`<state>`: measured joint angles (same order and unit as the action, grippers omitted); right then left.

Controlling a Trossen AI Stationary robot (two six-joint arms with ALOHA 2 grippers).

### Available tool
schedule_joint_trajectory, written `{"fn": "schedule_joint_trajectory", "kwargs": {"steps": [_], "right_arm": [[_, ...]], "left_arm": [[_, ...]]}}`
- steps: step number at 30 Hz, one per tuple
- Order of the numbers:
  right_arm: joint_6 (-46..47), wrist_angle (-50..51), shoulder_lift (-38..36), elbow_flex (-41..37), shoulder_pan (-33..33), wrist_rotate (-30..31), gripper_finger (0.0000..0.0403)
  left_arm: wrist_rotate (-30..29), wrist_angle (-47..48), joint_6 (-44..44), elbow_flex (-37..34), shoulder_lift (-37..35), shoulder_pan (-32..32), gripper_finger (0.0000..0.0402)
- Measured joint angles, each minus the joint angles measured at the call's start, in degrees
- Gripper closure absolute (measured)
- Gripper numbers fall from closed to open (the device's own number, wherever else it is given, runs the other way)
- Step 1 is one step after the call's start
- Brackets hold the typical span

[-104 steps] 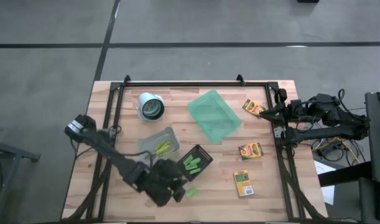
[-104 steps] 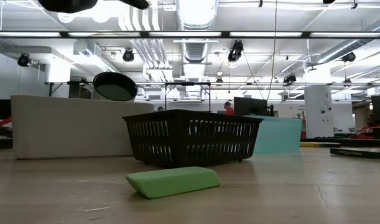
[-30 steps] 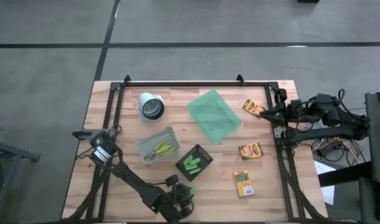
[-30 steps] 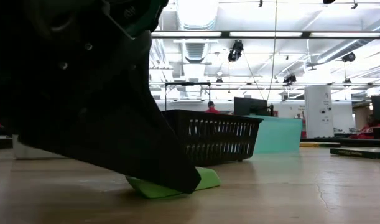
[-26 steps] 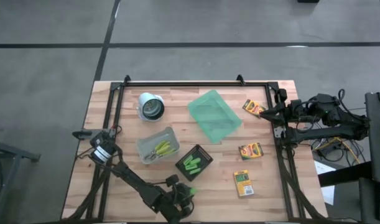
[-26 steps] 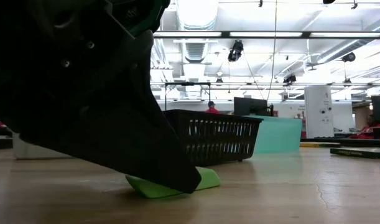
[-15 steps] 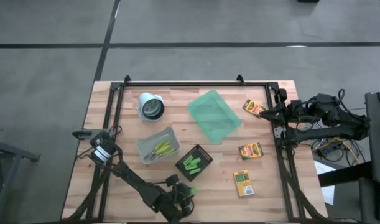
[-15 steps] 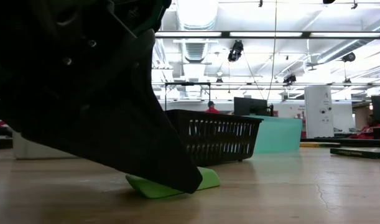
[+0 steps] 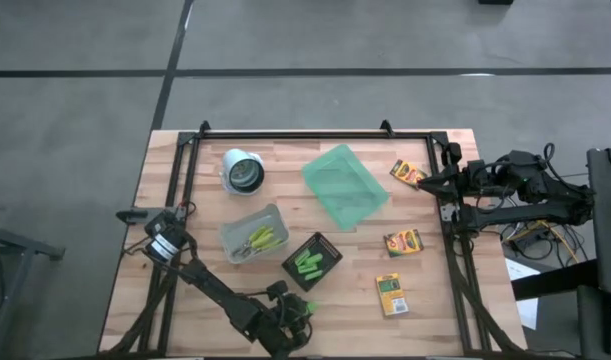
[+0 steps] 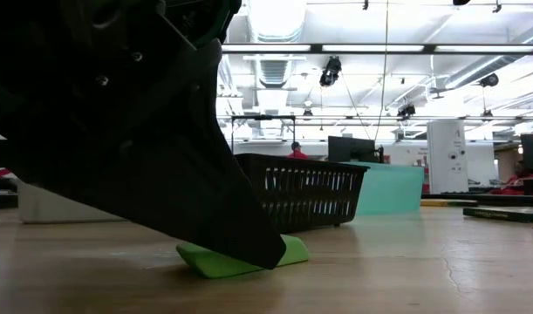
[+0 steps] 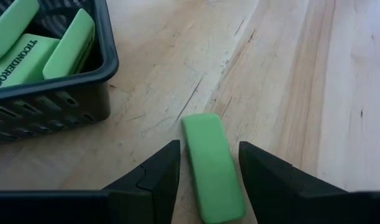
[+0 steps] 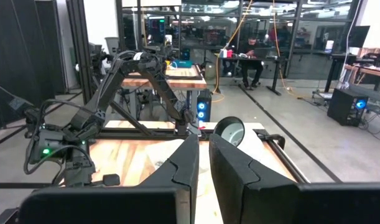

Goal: Pick & Place School Supplies
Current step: Put the green eraser into the black bin

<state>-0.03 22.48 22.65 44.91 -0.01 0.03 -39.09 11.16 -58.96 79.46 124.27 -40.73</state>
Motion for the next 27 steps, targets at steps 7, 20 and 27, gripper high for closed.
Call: {"fn": "schedule_joint_trajectory", "kwargs": {"steps": [7, 20, 27], "right_arm": [[0.0, 0.0, 0.0, 0.0, 0.0, 0.0, 0.0367], [0.0, 0.0, 0.0, 0.0, 0.0, 0.0, 0.0367], [0.0, 0.0, 0.0, 0.0, 0.0, 0.0, 0.0367]], "left_arm": [[-0.1, 0.2, 0.0, 0.0, 0.0, 0.0, 0.0258], [-0.2, 0.1, -0.1, 0.0, 0.1, 0.0, 0.0302], [-0.6, 0.0, -0.1, 0.0, 0.1, 0.0, 0.0304]]}}
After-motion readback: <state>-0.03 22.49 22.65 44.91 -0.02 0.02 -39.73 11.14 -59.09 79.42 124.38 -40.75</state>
